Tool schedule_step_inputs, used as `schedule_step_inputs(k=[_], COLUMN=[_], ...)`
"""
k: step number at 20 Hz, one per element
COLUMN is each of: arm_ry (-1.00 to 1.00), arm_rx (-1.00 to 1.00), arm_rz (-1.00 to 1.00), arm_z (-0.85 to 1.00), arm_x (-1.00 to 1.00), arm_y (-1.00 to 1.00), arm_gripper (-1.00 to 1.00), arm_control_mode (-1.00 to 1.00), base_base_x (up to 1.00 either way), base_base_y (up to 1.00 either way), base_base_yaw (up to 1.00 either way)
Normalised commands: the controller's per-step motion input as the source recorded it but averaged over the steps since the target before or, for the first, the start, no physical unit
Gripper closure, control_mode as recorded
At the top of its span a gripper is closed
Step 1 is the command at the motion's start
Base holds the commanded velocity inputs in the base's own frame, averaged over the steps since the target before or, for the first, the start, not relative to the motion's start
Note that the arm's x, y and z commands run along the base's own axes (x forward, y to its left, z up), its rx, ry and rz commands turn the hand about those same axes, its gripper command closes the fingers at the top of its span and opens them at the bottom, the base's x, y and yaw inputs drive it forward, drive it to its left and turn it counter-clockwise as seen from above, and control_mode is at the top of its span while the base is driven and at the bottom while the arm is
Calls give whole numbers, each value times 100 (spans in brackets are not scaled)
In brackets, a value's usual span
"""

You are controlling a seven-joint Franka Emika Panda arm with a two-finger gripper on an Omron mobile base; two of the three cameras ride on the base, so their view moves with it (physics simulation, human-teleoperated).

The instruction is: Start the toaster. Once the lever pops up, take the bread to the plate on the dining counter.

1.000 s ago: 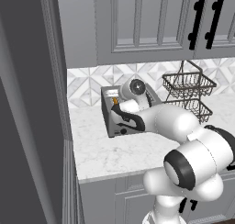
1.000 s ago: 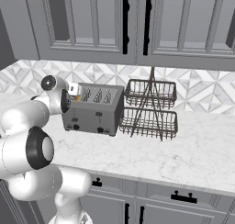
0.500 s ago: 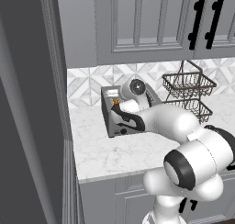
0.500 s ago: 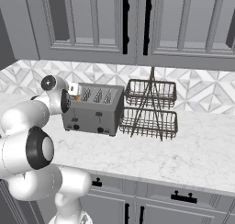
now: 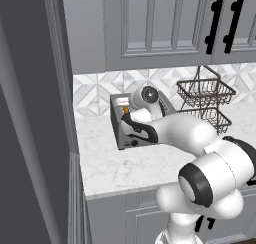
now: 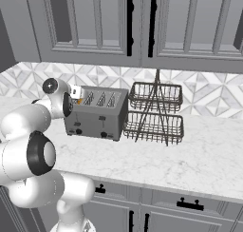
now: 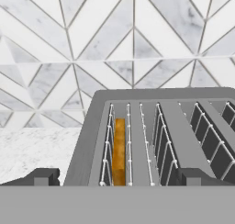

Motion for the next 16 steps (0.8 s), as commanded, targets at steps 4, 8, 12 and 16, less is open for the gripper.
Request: schedule_step_inputs(k=[4, 8, 12, 16], arm_ry=[0, 0, 0, 0], arm_rx=[0, 0, 0, 0], arm_rz=[0, 0, 0, 0], arm_z=[0, 0, 0, 0], arm_x=[0, 0, 0, 0], arm_y=[0, 0, 0, 0], arm_gripper=[-100, -100, -100, -100], arm_control_mode=[-100, -100, -100, -100], base_base_x=[0, 0, 0, 0], base_base_y=[0, 0, 0, 0], base_base_yaw=[0, 0, 0, 0])
